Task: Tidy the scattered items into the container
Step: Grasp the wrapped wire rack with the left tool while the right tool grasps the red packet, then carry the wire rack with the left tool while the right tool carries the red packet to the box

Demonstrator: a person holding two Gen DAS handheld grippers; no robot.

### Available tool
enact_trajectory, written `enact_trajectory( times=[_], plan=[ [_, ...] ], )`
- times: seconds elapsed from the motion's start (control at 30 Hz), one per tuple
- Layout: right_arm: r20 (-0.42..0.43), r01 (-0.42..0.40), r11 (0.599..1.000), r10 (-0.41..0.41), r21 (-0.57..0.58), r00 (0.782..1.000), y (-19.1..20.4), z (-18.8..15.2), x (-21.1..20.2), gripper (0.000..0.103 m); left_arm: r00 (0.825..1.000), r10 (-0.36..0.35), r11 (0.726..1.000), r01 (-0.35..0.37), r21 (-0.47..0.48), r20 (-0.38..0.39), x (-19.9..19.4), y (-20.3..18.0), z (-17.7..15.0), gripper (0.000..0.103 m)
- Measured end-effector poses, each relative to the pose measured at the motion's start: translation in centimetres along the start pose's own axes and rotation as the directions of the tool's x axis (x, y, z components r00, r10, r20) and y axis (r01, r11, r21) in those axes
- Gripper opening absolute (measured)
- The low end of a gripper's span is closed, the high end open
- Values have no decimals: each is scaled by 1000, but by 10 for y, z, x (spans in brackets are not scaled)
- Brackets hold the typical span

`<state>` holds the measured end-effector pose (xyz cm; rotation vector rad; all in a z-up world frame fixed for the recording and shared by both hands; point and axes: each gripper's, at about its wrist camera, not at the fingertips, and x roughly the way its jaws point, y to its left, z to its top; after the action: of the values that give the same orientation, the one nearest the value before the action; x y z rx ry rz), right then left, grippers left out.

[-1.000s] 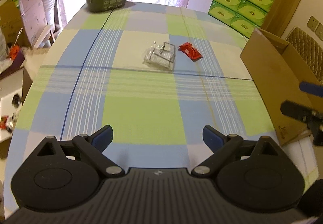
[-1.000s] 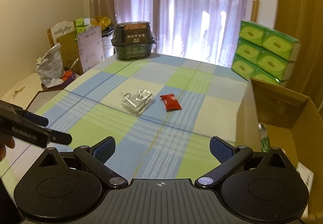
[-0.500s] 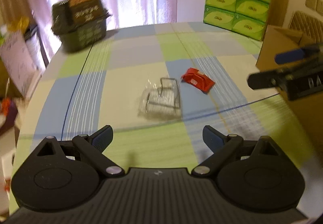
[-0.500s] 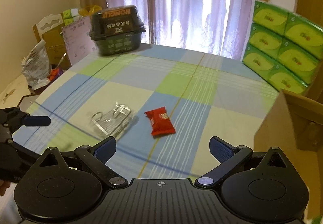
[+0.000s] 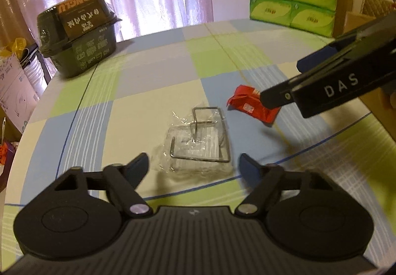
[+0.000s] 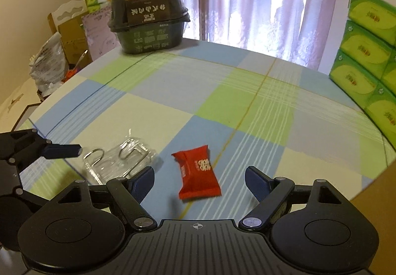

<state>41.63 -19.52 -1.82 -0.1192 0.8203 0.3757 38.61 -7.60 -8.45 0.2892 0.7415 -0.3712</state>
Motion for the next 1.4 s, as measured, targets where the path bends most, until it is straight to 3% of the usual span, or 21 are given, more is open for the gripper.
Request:
enact_trajectory(
  times=[0.07, 0.13, 0.3, 0.4, 0.43, 0.53, 0.6, 0.73, 0.87, 1.07, 1.4],
  plan=[
    [-14, -10, 1000, 9, -22, 1000, 0, 1, 7, 86, 1000, -4, 1000, 4, 10, 2, 3, 3, 1, 71],
    [-36, -27, 999, 25, -45, 999, 1, 1, 16, 73, 1000, -12, 1000, 12, 20, 2, 5, 4, 1, 67],
    [-55, -48, 999, 47, -11, 997, -5, 0, 32, 71, 999, -45, 999, 45, 16, -7, 5, 9, -3, 52],
    [-61, -45, 999, 44, -8, 997, -7, 0, 38, 69, 999, -48, 999, 48, 18, -11, 3, 11, -6, 51],
    [-64, -47, 999, 46, -7, 997, -7, 0, 40, 62, 999, -46, 999, 46, 20, -10, 2, 12, -7, 51],
    [-51, -36, 999, 35, -14, 998, -6, 0, 42, 58, 999, -41, 999, 41, 30, -5, 1, 13, -9, 54],
    [-45, -16, 1000, 15, -21, 999, -5, 0, 41, 33, 1000, -26, 999, 26, 33, -1, 2, 12, -10, 62],
    [-60, 22, 1000, -21, 8, 998, -4, -2, 37, 30, 1000, -29, 999, 29, 24, -10, 4, 14, -11, 62],
    [-66, 43, 998, -40, 46, 997, -3, -3, 24, 30, 999, -35, 999, 36, 34, -26, 1, 13, -12, 49],
    [-56, 48, 994, -43, 98, 998, 14, -18, -21, 30, 996, -49, 999, 51, 19, -69, -30, 8, -27, 48],
    [-19, 31, 987, -29, 157, 999, 77, -122, -133, 30, 993, -82, 996, 84, 23, -81, -135, -23, -96, 48]
  ],
)
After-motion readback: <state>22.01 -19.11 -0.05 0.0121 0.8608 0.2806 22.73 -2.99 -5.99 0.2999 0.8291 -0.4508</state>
